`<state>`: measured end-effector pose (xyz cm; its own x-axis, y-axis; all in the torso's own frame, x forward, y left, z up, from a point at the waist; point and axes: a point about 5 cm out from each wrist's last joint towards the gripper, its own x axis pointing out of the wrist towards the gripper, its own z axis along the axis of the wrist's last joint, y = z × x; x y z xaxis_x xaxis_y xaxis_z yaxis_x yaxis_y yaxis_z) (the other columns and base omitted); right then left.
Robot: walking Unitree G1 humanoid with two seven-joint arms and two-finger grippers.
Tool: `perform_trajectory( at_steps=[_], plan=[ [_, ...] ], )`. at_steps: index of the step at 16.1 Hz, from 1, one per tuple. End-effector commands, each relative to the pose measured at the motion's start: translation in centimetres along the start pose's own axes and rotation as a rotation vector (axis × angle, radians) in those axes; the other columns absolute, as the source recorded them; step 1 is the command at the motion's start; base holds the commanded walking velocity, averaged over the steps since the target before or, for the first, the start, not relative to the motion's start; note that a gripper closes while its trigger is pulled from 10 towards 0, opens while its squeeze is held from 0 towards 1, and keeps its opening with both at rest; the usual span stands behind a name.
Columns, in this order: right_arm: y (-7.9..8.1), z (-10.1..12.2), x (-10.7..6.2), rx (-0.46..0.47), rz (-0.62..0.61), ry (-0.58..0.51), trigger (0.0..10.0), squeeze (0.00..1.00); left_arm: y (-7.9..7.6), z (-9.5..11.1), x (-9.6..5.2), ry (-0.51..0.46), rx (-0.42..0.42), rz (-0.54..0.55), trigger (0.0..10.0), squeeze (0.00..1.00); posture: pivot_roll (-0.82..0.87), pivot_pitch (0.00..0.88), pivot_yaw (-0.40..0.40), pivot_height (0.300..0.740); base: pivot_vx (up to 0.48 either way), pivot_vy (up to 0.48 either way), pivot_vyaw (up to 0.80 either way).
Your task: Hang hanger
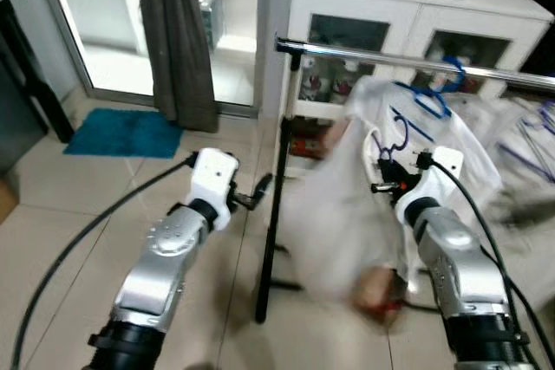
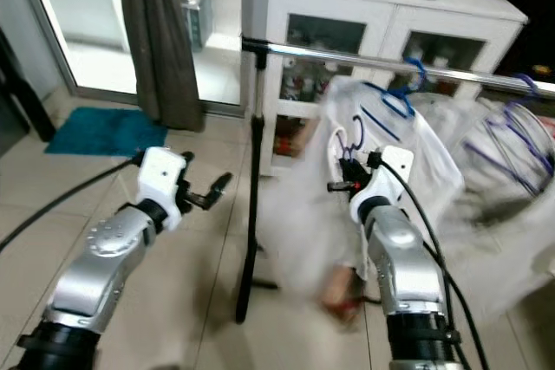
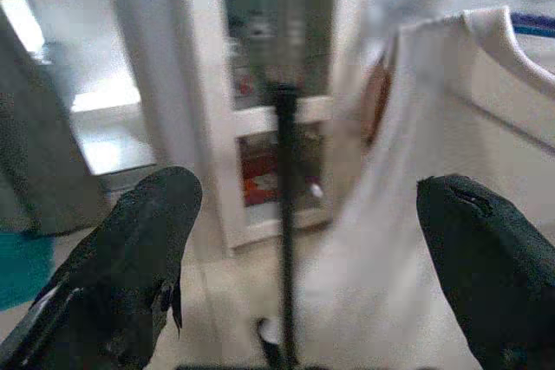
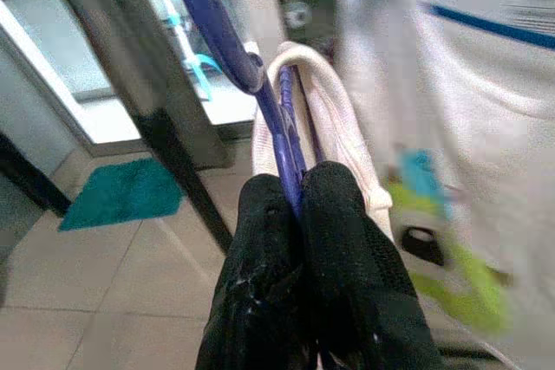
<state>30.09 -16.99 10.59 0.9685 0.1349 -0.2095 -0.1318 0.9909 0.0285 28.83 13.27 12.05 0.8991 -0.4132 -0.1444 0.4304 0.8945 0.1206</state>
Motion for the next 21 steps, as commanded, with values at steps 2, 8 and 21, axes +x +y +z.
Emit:
perform_trajectory(
  at_steps=[2,8,21],
  plan=[
    [0.6,1.3,0.5,-0.006,0.026,-0.056,10.0,0.0,0.7,0.3,-0.1,-0.01,0.009,0.028,10.0,0.0,-0.03,0.0,-0.085,0.74,0.398,0.0,0.0],
    [1.0,2.8,0.4,0.045,0.001,-0.149,10.0,0.0,0.4,0.2,-0.5,-0.01,0.004,0.009,10.0,0.0,-0.03,0.0,-0.089,0.74,0.39,0.0,0.0],
    [0.6,6.0,3.2,-0.013,-0.02,-0.134,10.0,0.0,-2.7,4.7,-1.1,-0.11,0.036,-0.514,10.0,0.0,-0.04,0.0,-0.086,0.74,0.0,0.0,0.0]
  ],
)
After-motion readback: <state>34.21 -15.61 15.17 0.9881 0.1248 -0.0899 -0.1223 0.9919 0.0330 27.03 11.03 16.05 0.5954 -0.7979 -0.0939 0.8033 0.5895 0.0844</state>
